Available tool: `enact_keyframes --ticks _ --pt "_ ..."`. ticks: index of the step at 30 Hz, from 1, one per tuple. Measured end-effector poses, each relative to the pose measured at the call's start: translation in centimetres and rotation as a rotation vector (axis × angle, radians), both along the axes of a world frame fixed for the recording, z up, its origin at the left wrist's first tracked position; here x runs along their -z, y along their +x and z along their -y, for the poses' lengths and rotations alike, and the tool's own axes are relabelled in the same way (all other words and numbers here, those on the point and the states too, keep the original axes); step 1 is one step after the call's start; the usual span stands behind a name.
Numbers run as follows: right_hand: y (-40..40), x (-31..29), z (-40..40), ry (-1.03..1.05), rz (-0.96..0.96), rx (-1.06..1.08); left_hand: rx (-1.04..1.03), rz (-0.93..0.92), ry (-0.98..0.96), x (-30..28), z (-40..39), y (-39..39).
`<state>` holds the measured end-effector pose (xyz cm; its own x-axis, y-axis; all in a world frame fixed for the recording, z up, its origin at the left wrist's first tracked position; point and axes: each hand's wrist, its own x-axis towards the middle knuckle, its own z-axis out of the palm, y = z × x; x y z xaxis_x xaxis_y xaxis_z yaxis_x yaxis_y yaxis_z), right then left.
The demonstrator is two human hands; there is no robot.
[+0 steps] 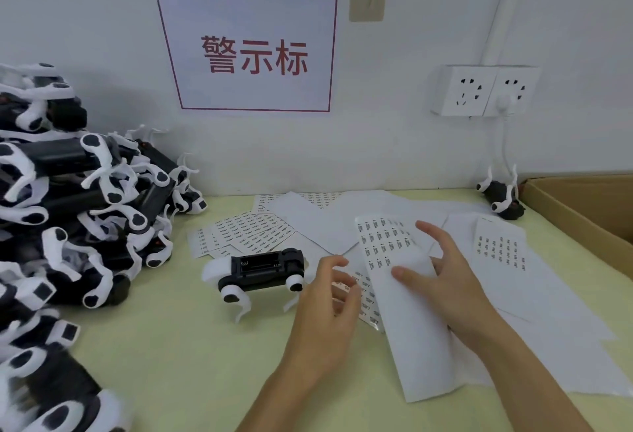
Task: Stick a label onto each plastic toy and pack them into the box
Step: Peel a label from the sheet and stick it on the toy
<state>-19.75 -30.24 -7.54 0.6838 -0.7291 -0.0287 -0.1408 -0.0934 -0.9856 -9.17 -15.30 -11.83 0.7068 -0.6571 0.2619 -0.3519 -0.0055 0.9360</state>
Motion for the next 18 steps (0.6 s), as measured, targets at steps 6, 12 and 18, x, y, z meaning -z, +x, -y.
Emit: enact_keyframes --ticks 6,12,18 --pt "2.0 2.3 -2.7 0.139 0.104 -0.049 0.026 -0.104 -0.018 -0.2 0.0 0.1" --pt "2.2 2.5 -3.1 0.310 0.133 -0.152 0.024 -0.286 -0.037 -0.7 -0.1 0.5" --pt "2.2 2.4 -3.3 0.307 0.075 -0.128 0.027 -0.266 -0.037 -0.3 0.0 0.8"
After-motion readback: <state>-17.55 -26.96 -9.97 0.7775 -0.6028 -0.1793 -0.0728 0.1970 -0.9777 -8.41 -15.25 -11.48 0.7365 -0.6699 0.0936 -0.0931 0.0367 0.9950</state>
